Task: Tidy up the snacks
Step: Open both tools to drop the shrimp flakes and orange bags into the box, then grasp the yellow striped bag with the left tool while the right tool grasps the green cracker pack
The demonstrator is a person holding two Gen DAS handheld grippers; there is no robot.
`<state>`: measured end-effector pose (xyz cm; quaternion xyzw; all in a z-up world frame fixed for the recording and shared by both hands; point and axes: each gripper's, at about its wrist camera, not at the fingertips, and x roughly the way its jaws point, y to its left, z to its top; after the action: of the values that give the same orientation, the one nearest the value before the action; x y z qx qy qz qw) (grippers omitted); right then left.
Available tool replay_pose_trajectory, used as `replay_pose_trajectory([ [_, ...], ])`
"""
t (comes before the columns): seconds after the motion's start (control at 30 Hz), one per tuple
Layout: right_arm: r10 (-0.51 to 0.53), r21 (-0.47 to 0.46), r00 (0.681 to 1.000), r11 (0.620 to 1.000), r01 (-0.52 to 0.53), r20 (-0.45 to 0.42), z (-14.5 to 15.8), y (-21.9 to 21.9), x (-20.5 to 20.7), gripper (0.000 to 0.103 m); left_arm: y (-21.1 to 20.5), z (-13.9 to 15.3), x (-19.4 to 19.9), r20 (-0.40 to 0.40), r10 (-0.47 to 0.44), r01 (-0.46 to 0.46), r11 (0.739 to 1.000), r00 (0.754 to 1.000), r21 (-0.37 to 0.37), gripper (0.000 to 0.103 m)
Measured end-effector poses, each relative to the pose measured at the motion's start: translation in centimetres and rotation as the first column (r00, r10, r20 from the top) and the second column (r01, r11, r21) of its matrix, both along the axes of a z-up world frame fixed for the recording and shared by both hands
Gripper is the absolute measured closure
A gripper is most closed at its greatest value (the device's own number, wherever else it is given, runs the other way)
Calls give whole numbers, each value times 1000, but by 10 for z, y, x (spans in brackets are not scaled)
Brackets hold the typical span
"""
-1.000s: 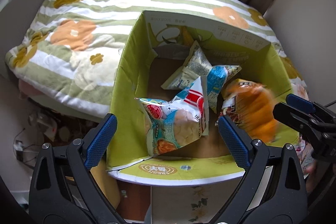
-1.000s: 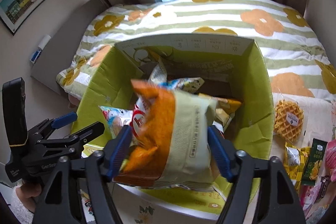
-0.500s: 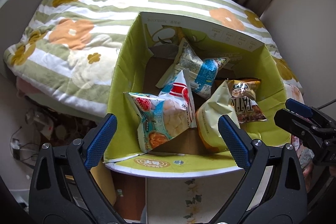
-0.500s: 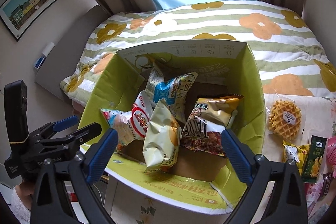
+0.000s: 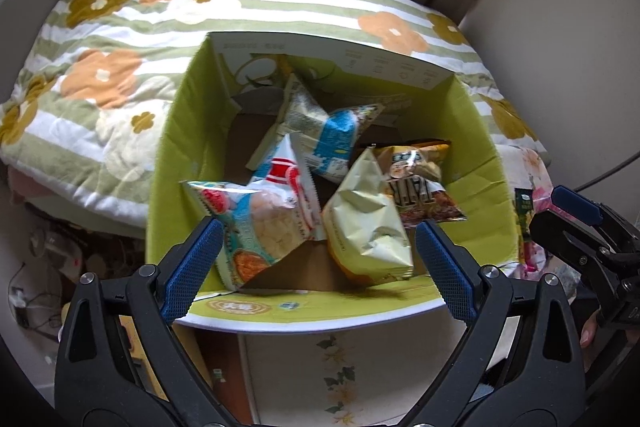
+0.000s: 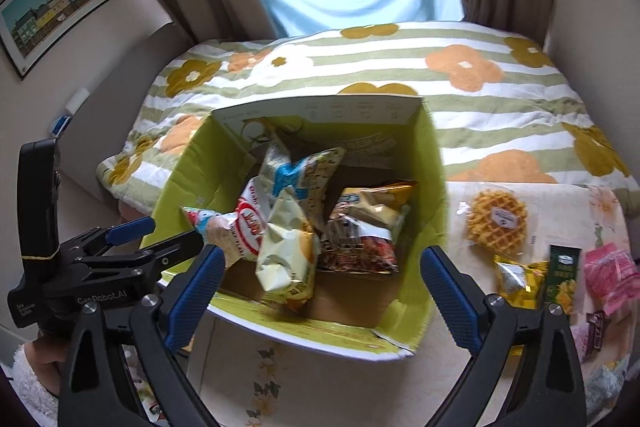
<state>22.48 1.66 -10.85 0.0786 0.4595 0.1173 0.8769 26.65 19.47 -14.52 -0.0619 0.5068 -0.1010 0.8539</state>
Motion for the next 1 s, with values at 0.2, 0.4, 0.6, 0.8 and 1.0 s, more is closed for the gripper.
replay_pose_trajectory([
  [0.2, -84, -11, 996, 996, 85, 17, 8, -32, -13, 6, -39, 8, -5, 19, -67, 67, 998, 998, 7, 7],
  [0.4, -181, 5, 983, 984, 180, 30, 9, -80, -25, 6, -87, 23, -9, 57, -115, 112, 993, 992, 47, 7],
  [0.6, -224, 9, 975, 975, 224, 6, 3, -140, -34, 6, -149, 28, -18, 53, -134, 133, 991, 989, 34, 7],
  [0.8, -235, 29, 972, 972, 235, 11, 3, -199, -40, 6, -217, 28, -28, 58, -172, 169, 984, 983, 48, 7],
  [1.0, -204, 24, 979, 979, 204, 5, -5, -247, -37, 6, -280, 15, -34, 35, -189, 187, 981, 981, 43, 7],
])
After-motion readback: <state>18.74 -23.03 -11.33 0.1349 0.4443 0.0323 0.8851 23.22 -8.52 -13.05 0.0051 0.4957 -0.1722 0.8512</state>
